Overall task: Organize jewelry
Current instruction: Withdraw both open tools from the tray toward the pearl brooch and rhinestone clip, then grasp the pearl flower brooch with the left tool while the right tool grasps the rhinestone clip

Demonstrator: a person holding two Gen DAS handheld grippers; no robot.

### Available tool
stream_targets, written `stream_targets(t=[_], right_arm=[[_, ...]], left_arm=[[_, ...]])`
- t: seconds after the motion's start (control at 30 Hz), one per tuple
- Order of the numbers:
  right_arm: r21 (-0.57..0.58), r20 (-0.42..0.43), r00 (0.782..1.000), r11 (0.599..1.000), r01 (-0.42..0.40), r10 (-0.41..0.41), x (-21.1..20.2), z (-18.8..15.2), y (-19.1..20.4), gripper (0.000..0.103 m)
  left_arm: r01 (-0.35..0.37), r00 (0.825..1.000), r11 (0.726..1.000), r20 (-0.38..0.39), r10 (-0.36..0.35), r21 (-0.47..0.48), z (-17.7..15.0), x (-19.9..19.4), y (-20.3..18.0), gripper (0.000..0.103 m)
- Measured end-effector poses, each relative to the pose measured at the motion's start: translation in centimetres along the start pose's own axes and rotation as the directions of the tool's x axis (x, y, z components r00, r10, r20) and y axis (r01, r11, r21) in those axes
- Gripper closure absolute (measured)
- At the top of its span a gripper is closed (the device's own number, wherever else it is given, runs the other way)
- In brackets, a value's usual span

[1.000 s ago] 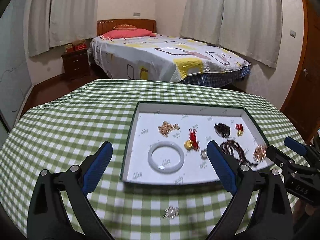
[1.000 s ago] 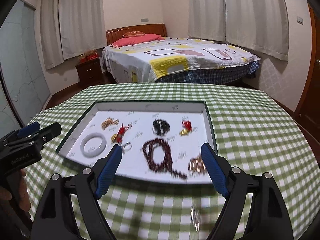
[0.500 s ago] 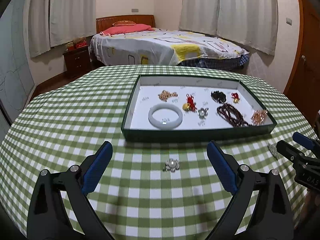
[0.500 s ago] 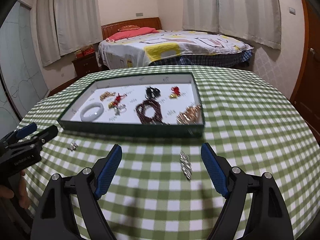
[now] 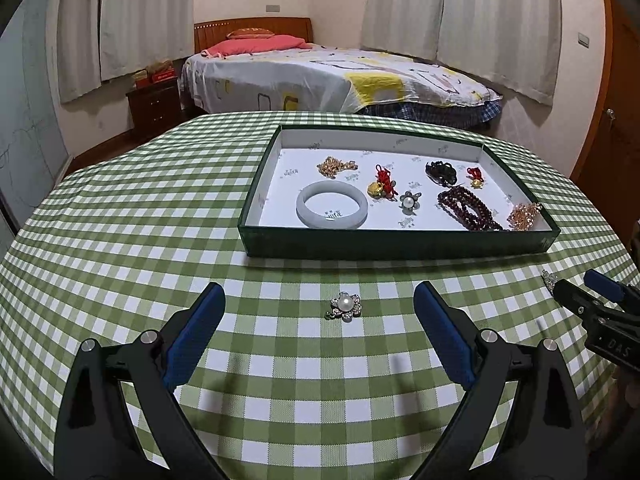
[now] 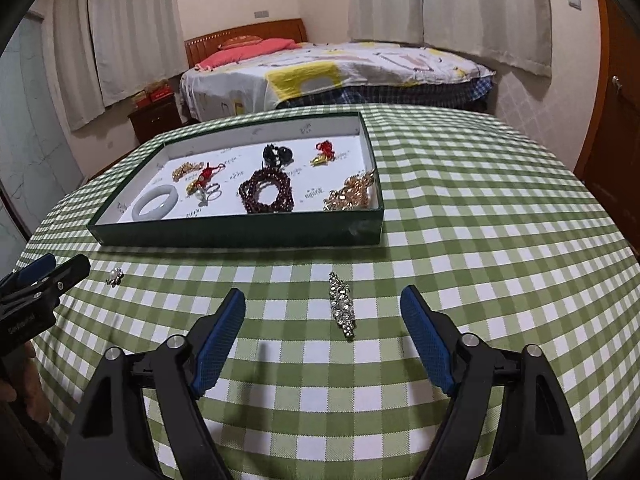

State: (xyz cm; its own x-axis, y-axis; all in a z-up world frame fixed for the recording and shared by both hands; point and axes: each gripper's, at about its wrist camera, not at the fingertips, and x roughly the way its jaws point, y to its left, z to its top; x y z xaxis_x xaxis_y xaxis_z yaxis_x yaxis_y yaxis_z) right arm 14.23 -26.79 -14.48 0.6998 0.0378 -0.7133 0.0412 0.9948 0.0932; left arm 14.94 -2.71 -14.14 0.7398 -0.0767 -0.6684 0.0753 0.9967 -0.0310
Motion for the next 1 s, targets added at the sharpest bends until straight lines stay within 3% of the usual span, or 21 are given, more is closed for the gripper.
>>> stream_targets(t=[0.07,0.6,0.73,1.0], right_arm=[[0.000,-0.017,1.000,1.000,0.001,-0.001,0.3,0.2,0.0,0.039],[-0.008,-0.122,0.992,0.999,0.037,-0.038,2.6,0.5,0.0,0.073],[-0.003,-0.124,0.992,1.000,0.018,-0.018,2.5,0.4,0.1,0.091],[-0.022,-0.108,0.994,0.999,-0.032,0.029,1.5,-0.2,1.4,0.091]], left_arm=[[0.002,1.000,1.000,-0.008,-0.002,-0.002,-0.1,0.2,0.0,0.010],[0.015,1.000,1.000,-0.024,-0.016,-0.014,-0.3,0.7,0.1,0.010],[0.016,0.999,1.000,-0.030,-0.016,-0.011,-0.3,0.8,-0.1,0.010],[0.014,0.999,1.000,-0.044,-0.014,0.001,-0.4,1.2,-0.4,0.010]])
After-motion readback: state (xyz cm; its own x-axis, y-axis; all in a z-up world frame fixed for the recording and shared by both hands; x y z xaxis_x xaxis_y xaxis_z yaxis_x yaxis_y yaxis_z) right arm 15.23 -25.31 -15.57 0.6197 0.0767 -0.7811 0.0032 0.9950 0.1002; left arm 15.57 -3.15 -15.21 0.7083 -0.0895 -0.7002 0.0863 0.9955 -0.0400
